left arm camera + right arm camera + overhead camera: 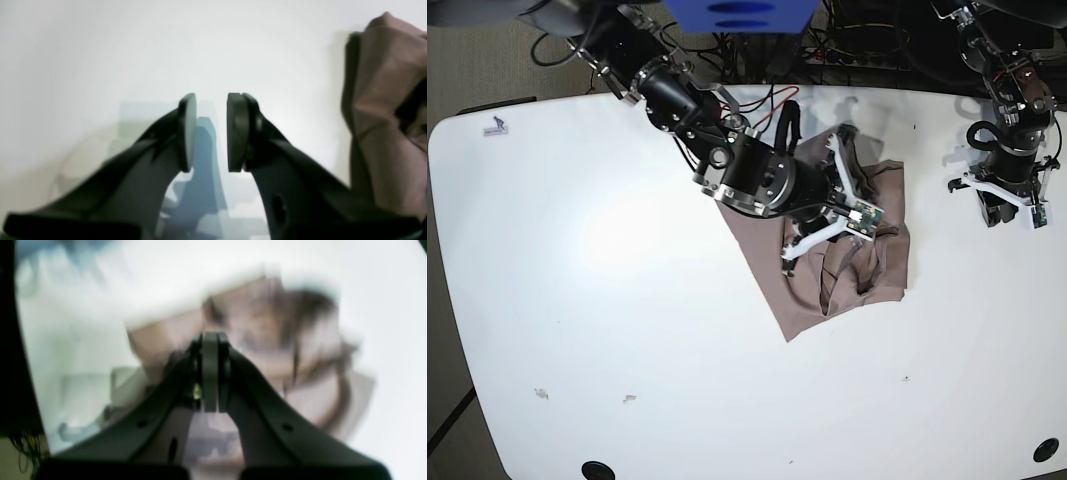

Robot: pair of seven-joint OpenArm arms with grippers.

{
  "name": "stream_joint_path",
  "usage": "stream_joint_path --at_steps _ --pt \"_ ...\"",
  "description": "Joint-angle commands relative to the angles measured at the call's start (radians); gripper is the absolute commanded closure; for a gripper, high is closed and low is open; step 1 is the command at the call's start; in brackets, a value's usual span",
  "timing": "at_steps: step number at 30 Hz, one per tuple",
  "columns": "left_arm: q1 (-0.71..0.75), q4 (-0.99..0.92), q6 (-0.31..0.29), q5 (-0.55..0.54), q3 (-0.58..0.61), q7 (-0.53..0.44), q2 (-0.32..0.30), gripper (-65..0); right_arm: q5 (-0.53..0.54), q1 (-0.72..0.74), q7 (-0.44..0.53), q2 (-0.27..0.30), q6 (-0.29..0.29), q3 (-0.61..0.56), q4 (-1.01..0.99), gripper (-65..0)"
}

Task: Fold the T-shirt properly
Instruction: 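Carry the held edge with the right gripper over the bundle toward the left gripper, then lower the edge onto the bundle and press it with the right gripper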

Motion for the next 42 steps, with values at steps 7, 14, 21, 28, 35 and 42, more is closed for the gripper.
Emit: stream_joint_path --at_steps 7,14,21,28,35,42 --pt "0.024 0.018 -0.004 -0.012 -0.015 -0.023 -0.009 -15.7 0.003 0.084 0.017 -0.015 -0.002 0.005 -0.068 0.0" --pt "0.024 0.018 -0.004 -0.011 -0.015 -0.023 -0.009 -15.7 0.003 0.124 0.06 -0.015 -0.002 0.078 -0.141 0.0" --pt "0.021 0.018 -0.004 -0.011 -0.015 -0.023 -0.009 -15.7 0.001 0.127 0.084 -0.013 -0.002 0.134 -0.2 0.0" --pt "0.019 0.017 -0.004 -0.011 -0.014 -0.023 -0.009 -15.7 0.001 0.136 0.113 -0.012 -0.001 0.134 -0.209 0.0" --pt "0.018 0.015 -0.004 -0.011 -0.014 -0.023 -0.007 -15.7 0.001 0.136 0.116 -0.012 -0.001 0.134 -0.21 0.0" --pt "0.018 0.015 -0.004 -0.011 -0.012 -0.023 -0.006 -15.7 0.001 0.136 0.141 -0.012 -0.001 0.132 -0.221 0.0"
